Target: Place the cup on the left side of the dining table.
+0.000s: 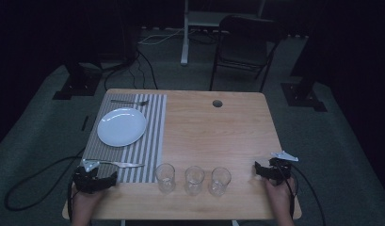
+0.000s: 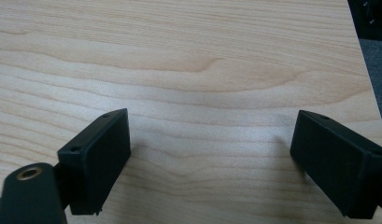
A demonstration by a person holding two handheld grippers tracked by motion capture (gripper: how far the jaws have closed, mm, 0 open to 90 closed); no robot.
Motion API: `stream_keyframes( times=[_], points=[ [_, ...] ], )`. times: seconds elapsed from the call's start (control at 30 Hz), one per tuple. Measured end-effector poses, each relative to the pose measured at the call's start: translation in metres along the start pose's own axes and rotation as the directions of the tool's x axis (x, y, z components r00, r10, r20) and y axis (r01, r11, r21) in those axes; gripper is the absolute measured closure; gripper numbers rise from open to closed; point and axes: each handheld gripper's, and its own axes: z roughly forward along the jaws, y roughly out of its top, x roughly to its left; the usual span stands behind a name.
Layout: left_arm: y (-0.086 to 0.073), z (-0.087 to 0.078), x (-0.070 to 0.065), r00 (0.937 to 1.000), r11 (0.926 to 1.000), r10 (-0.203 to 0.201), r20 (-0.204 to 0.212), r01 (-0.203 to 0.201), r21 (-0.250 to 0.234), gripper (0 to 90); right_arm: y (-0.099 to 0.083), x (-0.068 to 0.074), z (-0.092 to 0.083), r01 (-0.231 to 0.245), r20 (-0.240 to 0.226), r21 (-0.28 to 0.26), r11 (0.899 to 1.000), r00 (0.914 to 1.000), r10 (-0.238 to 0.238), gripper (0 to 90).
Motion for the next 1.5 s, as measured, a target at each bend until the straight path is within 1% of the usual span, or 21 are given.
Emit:
stream_keyframes(
  times=[0.43, 0.57, 0.6, 0.63, 0.67, 0.73, 0.9, 0.93, 1.0, 1.03, 1.07, 1.13, 1.2, 1.23, 1.27, 1.3, 1.33, 1.37, 1.43, 1.47, 1.5],
  points=[
    [0.002, 0.0, 0.002, 0.9997, 0.9997, 0.02, 0.016, -0.02, 0.012, 0.1, 0.0, 0.0, 0.0, 0.0, 0.0, 0.001, 1.0, 1.0, 0.0, 11.7],
    [0.002, 0.0, 0.004, 0.9989, 0.9993, 0.033, 0.033, -0.033, 0.017, 0.2, 0.0, 0.0, 0.0, 0.0, 0.0, 0.001, 1.0, 1.0, 0.0, 11.8],
    [0.002, -0.001, 0.005, 0.9981, 0.9991, 0.04, 0.046, -0.041, 0.016, 0.2, 0.0, 0.0, 0.0, 0.0, 0.0, 0.001, 1.0, 1.0, 0.0, 11.8],
    [0.002, -0.001, 0.005, 0.9981, 0.9992, 0.037, 0.049, -0.038, 0.013, 0.2, 0.0, 0.0, 0.0, 0.0, 0.0, 0.001, 1.0, 1.0, 0.0, 11.8],
    [0.002, -0.002, 0.007, 0.9969, 0.9994, 0.033, 0.072, -0.033, 0.0, 0.2, 0.0, 0.0, 0.0, 0.0, 0.0, 0.001, 1.0, 1.0, 0.0, 11.8],
    [0.002, -0.004, 0.008, 0.9962, 0.9991, 0.043, 0.076, -0.043, -0.005, 0.2, 0.0, 0.0, 0.0, 0.0, 0.0, 0.001, 1.0, 1.0, 0.0, 11.8],
    [0.002, -0.008, 0.009, 0.9949, 0.999, 0.045, 0.091, -0.044, -0.009, 0.2, 0.0, 0.0, 0.0, 0.0, 0.0, 0.001, 1.0, 1.0, 0.0, 11.9],
    [0.002, -0.01, 0.01, 0.9932, 0.9986, 0.052, 0.104, -0.05, -0.014, 0.2, 0.0, 0.0, 0.0, 0.0, 0.0, 0.001, 1.0, 1.0, 0.0, 11.8],
    [0.003, -0.012, 0.01, 0.9922, 0.9985, 0.054, 0.112, -0.052, -0.019, 0.2, 0.0, 0.0, 0.0, 0.0, 0.0, 0.001, 1.0, 1.0, 0.0, 11.9],
    [0.003, -0.013, 0.01, 0.9896, 0.9981, 0.061, 0.13, -0.058, -0.021, 0.2, 0.0, 0.0, 0.0, 0.0, 0.0, 0.001, 1.0, 1.0, 0.0, 11.9],
    [0.003, -0.014, 0.01, 0.9895, 0.9979, 0.063, 0.13, -0.06, -0.026, 0.2, 0.0, 0.0, 0.0, 0.0, 0.0, 0.001, 1.0, 1.0, 0.0, 11.8],
    [0.004, -0.017, 0.008, 0.9845, 0.9972, 0.071, 0.161, -0.065, -0.038, 0.2, 0.0, 0.0, 0.0, 0.0, 0.001, 0.001, 1.0, 1.0, 0.0, 11.8],
    [0.006, -0.019, 0.006, 0.9805, 0.996, 0.085, 0.177, -0.079, -0.042, 0.2, 0.0, 0.0, 0.0, 0.0, 0.0, 0.001, 1.0, 1.0, 0.0, 11.8],
    [0.006, -0.02, 0.004, 0.9819, 0.9955, 0.089, 0.167, -0.082, -0.047, 0.2, 0.0, 0.0, 0.0, 0.0, 0.0, 0.001, 1.0, 1.0, 0.0, 11.8],
    [0.007, -0.02, 0.004, 0.9815, 0.9955, 0.09, 0.169, -0.083, -0.045, 0.2, 0.0, 0.0, 0.0, 0.0, 0.0, 0.001, 1.0, 1.0, 0.0, 11.8],
    [0.007, -0.02, 0.003, 0.9789, 0.9954, 0.091, 0.183, -0.084, -0.046, 0.2, 0.0, 0.0, 0.0, 0.0, 0.0, 0.001, 1.0, 1.0, 0.0, 11.8],
    [0.008, -0.021, 0.002, 0.9793, 0.9956, 0.089, 0.182, -0.081, -0.047, 0.2, 0.0, 0.0, 0.0, 0.0, 0.0, 0.001, 1.0, 1.0, 0.0, 11.9],
    [0.008, -0.021, 0.001, 0.9779, 0.9955, 0.091, 0.188, -0.084, -0.044, 0.2, 0.0, 0.0, 0.0, 0.0, 0.0, 0.001, 1.0, 1.0, 0.0, 11.9],
    [0.009, -0.023, -0.002, 0.9766, 0.9938, 0.106, 0.187, -0.099, -0.051, 0.2, 0.0, 0.0, 0.0, 0.0, 0.0, 0.001, 1.0, 1.0, 0.0, 11.8],
    [0.01, -0.024, -0.003, 0.9742, 0.9932, 0.112, 0.196, -0.104, -0.052, 0.2, 0.0, 0.0, 0.0, 0.0, 0.0, 0.001, 1.0, 1.0, 0.0, 11.9],
    [0.011, -0.025, -0.005, 0.974, 0.9926, 0.115, 0.195, -0.106, -0.059, 0.2, 0.0, 0.0, 0.0, 0.0, 0.0, 0.0, 1.0, 1.0, 0.0, 11.9]
  ],
)
